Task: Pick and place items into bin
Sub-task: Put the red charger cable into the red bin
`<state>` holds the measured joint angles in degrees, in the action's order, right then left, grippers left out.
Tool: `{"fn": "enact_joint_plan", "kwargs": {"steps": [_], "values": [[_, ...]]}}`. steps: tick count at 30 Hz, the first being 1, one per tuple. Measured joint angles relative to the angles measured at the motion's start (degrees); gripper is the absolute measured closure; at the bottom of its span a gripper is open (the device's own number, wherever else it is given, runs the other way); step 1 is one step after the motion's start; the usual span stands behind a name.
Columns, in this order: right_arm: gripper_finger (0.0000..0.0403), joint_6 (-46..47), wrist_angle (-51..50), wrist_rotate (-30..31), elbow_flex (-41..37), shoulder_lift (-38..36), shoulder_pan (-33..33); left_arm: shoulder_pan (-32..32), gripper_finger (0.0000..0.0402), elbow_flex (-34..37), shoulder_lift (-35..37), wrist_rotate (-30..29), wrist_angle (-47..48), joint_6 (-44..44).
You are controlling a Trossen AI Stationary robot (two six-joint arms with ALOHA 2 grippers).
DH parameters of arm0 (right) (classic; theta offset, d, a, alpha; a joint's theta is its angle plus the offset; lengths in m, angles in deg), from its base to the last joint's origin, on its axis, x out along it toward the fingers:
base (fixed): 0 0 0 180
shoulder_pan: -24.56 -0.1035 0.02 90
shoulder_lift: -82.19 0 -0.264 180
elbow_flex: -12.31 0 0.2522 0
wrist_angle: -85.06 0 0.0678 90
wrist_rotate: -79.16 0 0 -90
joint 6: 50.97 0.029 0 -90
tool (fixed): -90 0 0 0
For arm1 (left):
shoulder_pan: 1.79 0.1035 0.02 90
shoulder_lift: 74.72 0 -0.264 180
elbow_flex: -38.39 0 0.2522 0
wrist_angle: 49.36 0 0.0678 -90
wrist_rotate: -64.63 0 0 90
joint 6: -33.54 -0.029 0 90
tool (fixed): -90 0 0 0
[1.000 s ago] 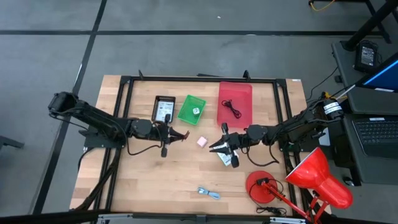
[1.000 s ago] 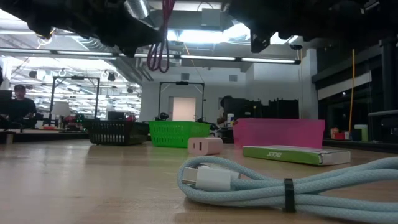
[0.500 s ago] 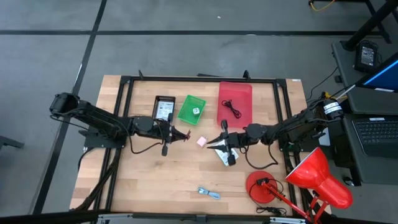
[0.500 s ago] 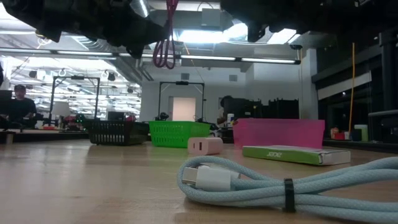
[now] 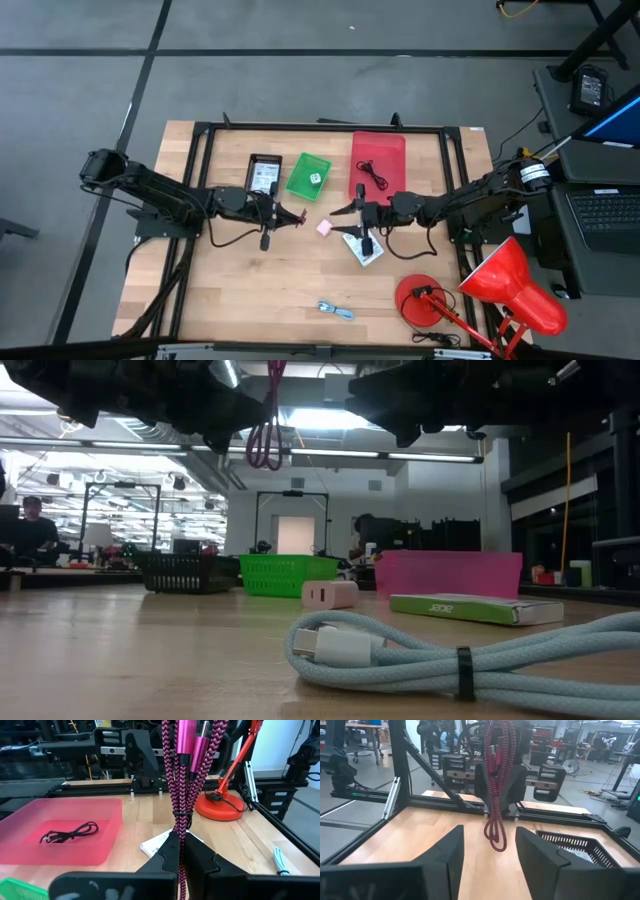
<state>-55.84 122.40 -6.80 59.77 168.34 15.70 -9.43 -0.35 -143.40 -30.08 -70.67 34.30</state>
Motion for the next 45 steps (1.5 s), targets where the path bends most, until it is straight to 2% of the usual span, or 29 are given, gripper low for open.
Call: {"fn": "enact_joint_plan", "kwargs": {"steps": [6,14,25,39,45], "values": [[0.0219,-0.23,0.38,-0.02,-0.01,0.0,0.04,0.0,0.0398,-0.02,-1.85,-0.12,-4.09,0.0],[0.0211,1.5,1.59,0.02,1.7,1.47,0.09,0.0,0.0398,-2.59,-10.75,-0.28,-11.2,-0.12],[0.0214,1.3,1.13,3.0,8.11,8.97,0.46,-0.13,0.0398,-7.32,-15.74,-0.2,-10.95,-1.53],[0.0267,1.18,0.08,2.8,8.38,9.07,0.43,-0.24,0.0398,-7.32,-15.61,-0.19,-10.15,-1.53],[0.0328,-0.53,0.08,2.39,8.38,9.07,0.41,-0.22,0.0398,-7.32,-15.61,-0.31,-10.14,-1.53]]}}
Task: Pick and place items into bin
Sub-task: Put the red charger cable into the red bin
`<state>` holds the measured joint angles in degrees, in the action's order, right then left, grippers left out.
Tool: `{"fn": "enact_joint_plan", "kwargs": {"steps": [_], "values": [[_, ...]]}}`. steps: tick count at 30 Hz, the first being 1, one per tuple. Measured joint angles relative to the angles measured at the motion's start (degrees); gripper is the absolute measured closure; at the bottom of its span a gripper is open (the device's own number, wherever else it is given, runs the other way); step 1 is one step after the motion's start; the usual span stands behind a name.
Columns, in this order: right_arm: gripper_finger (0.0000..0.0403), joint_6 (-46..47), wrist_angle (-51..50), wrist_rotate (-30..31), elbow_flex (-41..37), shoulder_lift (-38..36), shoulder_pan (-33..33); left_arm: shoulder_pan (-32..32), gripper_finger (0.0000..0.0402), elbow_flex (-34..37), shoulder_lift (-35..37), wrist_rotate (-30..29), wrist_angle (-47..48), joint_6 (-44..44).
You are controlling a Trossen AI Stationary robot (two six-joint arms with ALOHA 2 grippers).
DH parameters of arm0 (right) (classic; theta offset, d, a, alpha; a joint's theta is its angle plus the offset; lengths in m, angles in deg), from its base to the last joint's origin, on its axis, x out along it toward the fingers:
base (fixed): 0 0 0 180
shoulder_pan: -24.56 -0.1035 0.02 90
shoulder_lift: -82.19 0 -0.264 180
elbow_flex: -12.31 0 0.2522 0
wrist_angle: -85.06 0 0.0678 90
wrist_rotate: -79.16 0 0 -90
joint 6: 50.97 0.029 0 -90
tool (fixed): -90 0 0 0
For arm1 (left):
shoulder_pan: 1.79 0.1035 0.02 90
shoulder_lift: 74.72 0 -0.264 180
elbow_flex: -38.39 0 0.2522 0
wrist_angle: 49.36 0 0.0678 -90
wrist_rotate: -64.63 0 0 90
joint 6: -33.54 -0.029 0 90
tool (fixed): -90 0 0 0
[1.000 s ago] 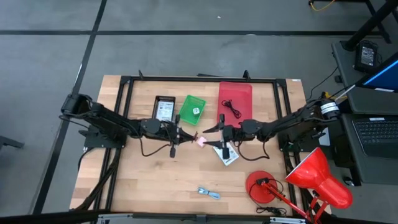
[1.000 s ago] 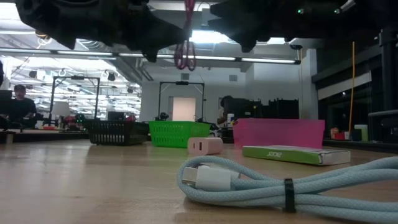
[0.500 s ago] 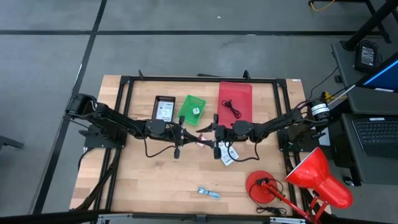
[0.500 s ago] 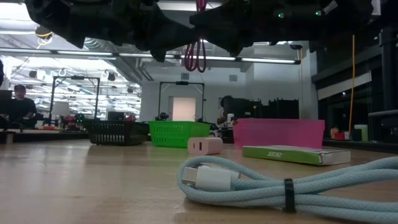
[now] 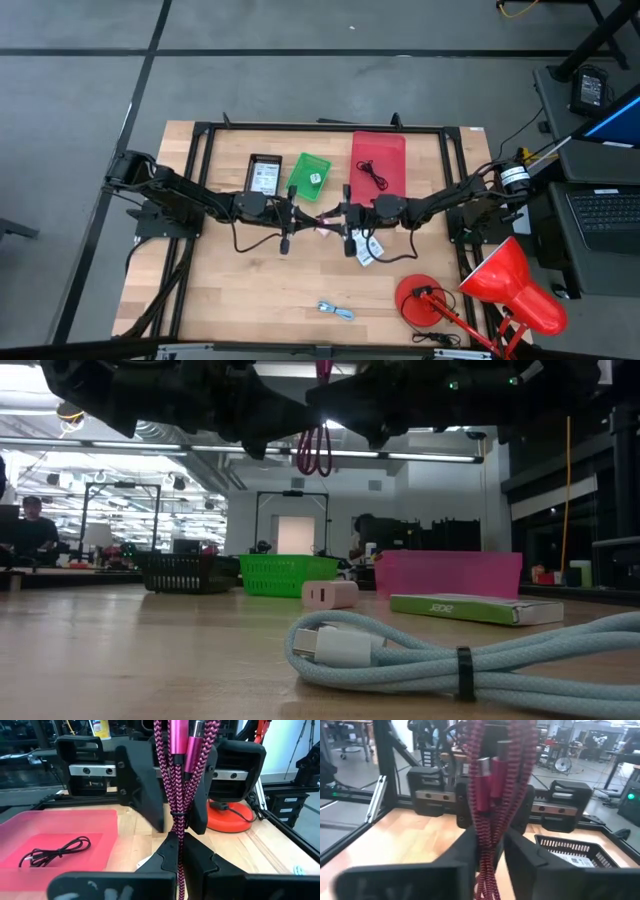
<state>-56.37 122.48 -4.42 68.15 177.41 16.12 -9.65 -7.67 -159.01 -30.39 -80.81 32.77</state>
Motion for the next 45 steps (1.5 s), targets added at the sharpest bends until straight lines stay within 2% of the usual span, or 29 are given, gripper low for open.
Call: {"fn": "enact_joint_plan", "kwargs": {"steps": [3,5,19,23,33,38,41,45], "values": [[0.0377,-1.01,-0.05,-1.82,0.0,-0.02,0.0,-0.02,0.0396,0.0,0.02,0.11,0.15,0.0],[0.0392,-1.08,-0.07,-1.97,0.0,-0.02,0.0,-0.02,0.039,0.0,0.02,0.24,0.2,-0.02],[0.0401,-0.96,-1.39,-2.15,0.0,-0.29,0.01,-1.0,0.0324,0.04,0.76,0.11,1.11,-2.19],[0.0401,-0.93,-4.58,-1.9,0.0,-2.17,0.03,-1.1,0.0314,0.04,3.98,0.42,6.34,-2.11],[0.0402,1.48,-12.51,-0.09,-1.26,-9.04,-0.07,-3.04,0.033,0.16,12.81,0.01,21.95,-1.9],[0.0403,3.42,-12.96,2.33,-5.84,-12.76,-0.22,-3.8,0.0345,4.52,16.95,-3.86,21.46,-2.37],[0.0403,3.77,-13.02,2.44,-7.84,-15.84,-0.25,-3.58,0.0353,7.51,19.34,-6.03,18.83,-2.06],[0.0403,3.7,-14.31,5.72,-9.83,-19.5,-0.97,-3.24,0.0361,10.92,22.39,-7.29,15.67,-1.88]]}}
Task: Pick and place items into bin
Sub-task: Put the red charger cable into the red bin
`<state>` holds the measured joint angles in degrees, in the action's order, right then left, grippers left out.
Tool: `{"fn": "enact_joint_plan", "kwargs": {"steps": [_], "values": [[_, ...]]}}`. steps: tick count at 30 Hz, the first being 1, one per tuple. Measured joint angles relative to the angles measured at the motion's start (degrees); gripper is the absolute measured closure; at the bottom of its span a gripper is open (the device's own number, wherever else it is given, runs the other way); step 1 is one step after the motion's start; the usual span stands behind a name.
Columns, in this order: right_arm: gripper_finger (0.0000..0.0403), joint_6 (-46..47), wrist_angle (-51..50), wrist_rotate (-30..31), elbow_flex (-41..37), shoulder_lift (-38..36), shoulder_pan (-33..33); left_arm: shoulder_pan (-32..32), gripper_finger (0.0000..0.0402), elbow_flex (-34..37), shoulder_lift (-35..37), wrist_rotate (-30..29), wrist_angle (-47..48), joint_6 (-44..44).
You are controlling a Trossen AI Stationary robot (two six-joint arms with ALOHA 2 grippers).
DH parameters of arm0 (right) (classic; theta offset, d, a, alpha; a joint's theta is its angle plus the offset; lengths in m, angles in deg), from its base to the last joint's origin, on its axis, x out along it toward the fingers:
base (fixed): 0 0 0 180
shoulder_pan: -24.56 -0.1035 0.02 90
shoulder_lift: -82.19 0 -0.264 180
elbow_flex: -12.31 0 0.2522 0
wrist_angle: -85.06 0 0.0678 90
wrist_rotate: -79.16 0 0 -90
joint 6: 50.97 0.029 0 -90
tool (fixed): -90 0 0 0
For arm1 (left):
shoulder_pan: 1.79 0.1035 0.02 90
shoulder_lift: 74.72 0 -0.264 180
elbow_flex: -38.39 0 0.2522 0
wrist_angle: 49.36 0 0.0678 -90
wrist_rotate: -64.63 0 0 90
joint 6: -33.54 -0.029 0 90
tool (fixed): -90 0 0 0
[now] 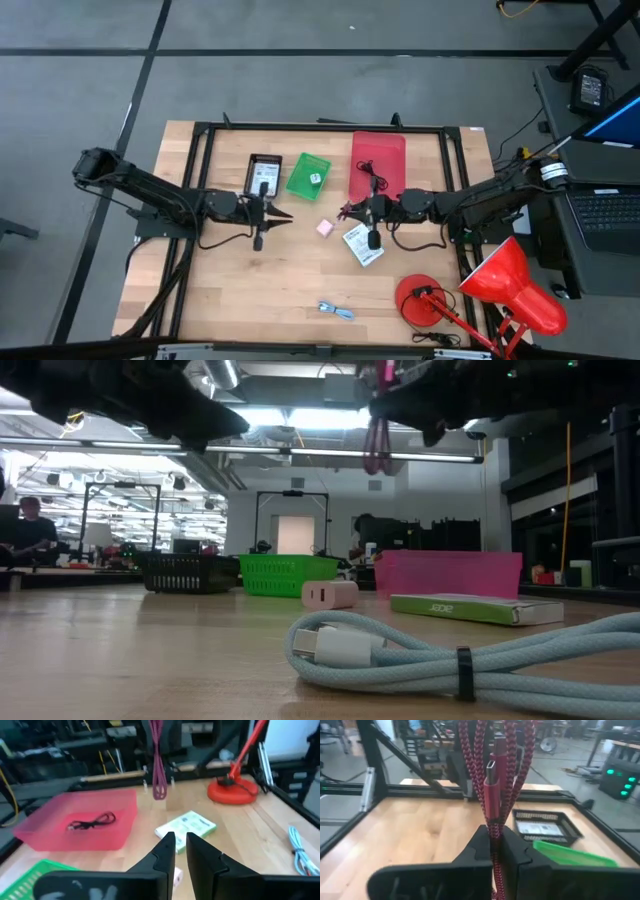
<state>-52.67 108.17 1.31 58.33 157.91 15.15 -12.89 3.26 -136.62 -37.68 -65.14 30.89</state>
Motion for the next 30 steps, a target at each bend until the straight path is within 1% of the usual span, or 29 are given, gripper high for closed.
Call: {"fn": "enact_joint_plan", "kwargs": {"steps": [6,13,15,19,22,27,30], "values": [[0.0403,2.15,-4.75,6.48,-2.44,-4.18,-0.98,0.0,0.037,2.36,3.96,-0.13,-0.67,1.08],[0.0403,4.47,-6.93,12.72,-2.85,-5.46,-1.0,0.0,0.0368,3.24,4.89,-2.33,-0.21,1.43],[0.0403,5.45,-8.02,16.79,-2.85,-5.46,-1.01,0.0,0.0369,3.24,4.63,-3.07,-0.27,1.44],[0.0403,9.0,-11.97,27.2,-2.85,-5.46,-0.98,0.0,0.037,3.24,4.54,-3.46,-0.24,1.44],[0.0403,10.76,-14.05,33.13,-2.85,-5.44,-0.98,0.0,0.0368,3.24,4.54,-3.48,-0.24,1.46],[0.0403,11.95,-14.08,38.89,-2.85,-5.44,-0.55,0.0,0.037,3.24,4.54,-3.48,-0.22,2.7],[0.0403,14.8,-14.33,40.15,-2.85,-5.44,0.91,0.0,0.0369,3.24,4.54,-3.48,-0.22,3.22]]}}
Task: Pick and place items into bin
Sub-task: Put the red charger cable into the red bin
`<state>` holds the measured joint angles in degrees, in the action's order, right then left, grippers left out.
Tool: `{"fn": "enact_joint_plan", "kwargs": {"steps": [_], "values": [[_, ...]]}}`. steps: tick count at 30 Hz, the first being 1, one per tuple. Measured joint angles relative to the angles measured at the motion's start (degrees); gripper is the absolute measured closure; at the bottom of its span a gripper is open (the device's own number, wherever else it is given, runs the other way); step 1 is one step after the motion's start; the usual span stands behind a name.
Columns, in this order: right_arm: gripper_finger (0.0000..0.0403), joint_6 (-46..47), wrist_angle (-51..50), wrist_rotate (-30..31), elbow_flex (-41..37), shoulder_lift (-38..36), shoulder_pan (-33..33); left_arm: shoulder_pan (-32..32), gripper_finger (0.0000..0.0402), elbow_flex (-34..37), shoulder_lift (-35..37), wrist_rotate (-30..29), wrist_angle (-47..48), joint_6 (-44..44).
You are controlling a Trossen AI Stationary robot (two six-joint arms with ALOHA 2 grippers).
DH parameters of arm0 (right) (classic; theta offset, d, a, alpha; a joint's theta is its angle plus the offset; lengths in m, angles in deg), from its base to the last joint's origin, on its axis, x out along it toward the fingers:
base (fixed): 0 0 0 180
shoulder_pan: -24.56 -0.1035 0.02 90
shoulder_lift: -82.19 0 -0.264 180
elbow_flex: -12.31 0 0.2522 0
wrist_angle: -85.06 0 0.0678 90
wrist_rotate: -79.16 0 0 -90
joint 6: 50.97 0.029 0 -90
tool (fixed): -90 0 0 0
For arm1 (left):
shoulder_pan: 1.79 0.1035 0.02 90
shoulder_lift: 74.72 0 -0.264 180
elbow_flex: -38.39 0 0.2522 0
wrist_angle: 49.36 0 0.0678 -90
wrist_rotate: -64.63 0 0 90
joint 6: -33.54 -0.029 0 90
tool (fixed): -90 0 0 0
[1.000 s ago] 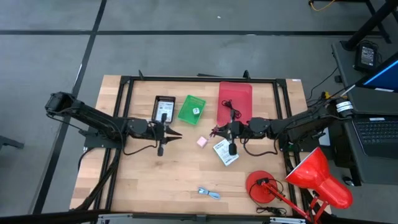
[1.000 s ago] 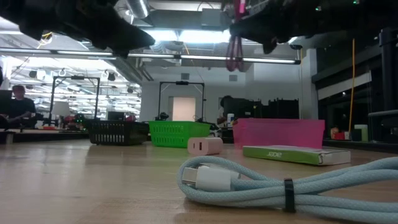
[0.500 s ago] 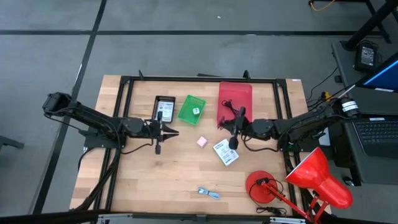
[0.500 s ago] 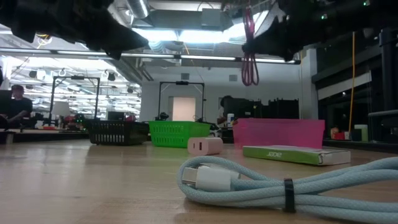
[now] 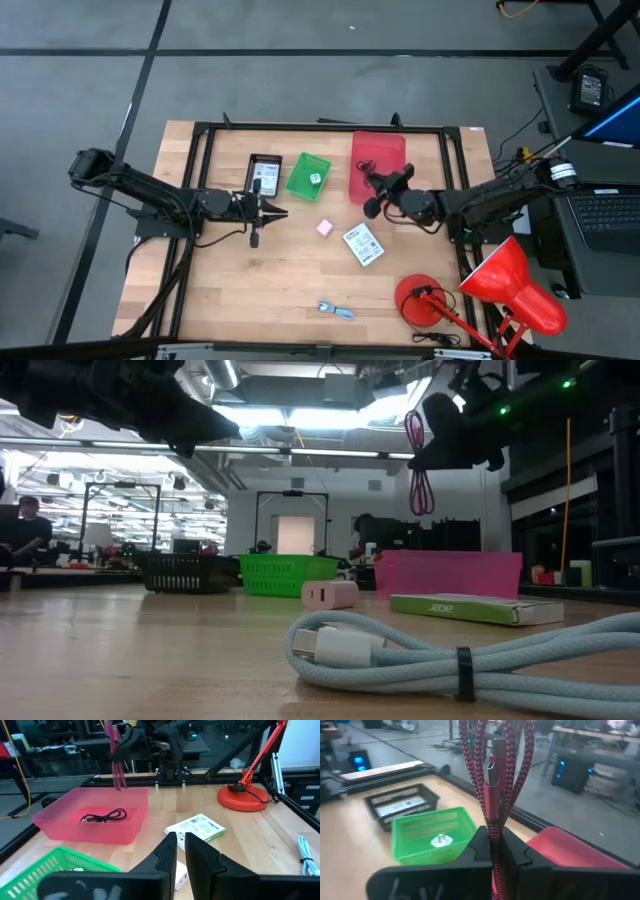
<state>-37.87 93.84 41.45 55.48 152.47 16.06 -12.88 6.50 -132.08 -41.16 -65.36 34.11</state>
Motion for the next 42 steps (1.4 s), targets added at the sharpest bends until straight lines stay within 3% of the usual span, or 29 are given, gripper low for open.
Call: {"fn": "enact_joint_plan", "kwargs": {"steps": [4,6,10,16,26,42], "values": [[0.0403,2.68,-1.84,-0.77,0.0,0.0,3.05,0.0,0.0369,0.0,0.0,0.0,0.0,0.24],[0.0403,4.98,-4.0,-4.32,0.15,0.0,5.22,0.0,0.037,0.0,0.0,0.0,0.0,0.41],[0.0403,11.4,-16.41,-12.23,3.81,0.02,10.22,0.0,0.0368,0.0,0.0,-0.01,-0.01,0.78],[0.0403,16.4,-34.59,-19.09,10.78,0.02,16.37,0.0,0.037,0.0,0.0,-0.01,-0.01,0.76],[0.0403,19.47,-50.46,-28.38,17.86,0.02,23.6,0.0,0.037,0.0,0.0,-0.04,0.0,0.64],[0.0403,21.07,-51.96,-31.12,17.14,5.56,26.0,0.0,0.037,0.0,0.0,-0.04,0.0,0.75]]}}
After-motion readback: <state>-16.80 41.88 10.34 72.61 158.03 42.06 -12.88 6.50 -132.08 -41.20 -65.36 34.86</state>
